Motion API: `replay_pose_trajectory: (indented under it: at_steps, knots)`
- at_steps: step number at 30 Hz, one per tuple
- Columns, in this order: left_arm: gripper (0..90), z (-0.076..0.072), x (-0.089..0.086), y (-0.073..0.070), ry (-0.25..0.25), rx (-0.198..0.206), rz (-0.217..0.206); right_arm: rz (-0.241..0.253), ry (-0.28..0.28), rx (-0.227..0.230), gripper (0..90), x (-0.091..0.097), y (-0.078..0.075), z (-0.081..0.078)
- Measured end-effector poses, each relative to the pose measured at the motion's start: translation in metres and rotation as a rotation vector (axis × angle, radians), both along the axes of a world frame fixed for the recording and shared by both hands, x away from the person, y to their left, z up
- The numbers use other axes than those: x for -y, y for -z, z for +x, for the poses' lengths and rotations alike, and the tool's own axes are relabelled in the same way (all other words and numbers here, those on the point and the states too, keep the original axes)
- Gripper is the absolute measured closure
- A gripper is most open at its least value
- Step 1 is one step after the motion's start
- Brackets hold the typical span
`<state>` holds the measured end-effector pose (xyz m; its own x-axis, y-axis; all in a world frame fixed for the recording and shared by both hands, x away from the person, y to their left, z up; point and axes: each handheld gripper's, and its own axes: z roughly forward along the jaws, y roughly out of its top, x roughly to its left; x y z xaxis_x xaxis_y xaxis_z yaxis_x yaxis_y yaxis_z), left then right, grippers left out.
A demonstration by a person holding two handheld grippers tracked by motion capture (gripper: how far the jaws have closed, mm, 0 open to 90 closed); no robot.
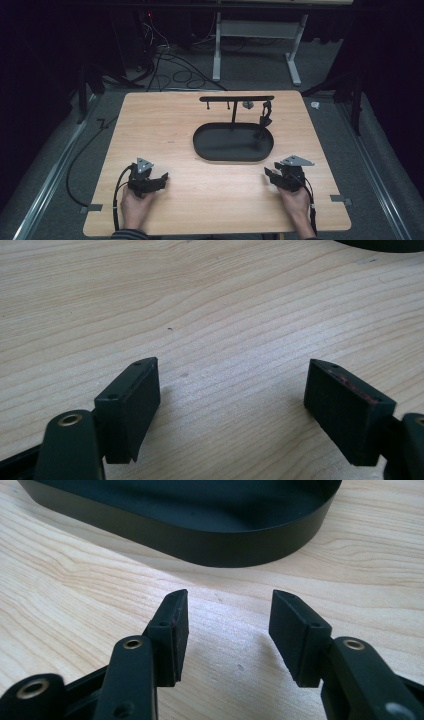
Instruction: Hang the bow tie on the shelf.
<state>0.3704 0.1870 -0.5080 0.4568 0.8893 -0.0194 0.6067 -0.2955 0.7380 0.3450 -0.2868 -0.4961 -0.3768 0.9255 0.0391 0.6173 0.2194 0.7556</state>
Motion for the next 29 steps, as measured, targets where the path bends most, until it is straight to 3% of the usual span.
replay_pose_trajectory:
  at_steps: [14,17,29]
  knots:
    - [22.8,0.0000,0.0000,0.0000,0.000,0.000,0.000,-0.036,0.005,-0.017,48.9,-0.0045,0.0055,0.0038]
    - [22.8,-0.0002,0.0000,0.0000,0.000,0.000,0.000,-0.067,0.002,-0.009,47.8,-0.0077,0.0058,0.0033]
    - [22.8,-0.0003,0.0000,0.0002,0.000,0.002,-0.001,-0.072,0.006,-0.009,45.0,-0.0086,0.0057,0.0032]
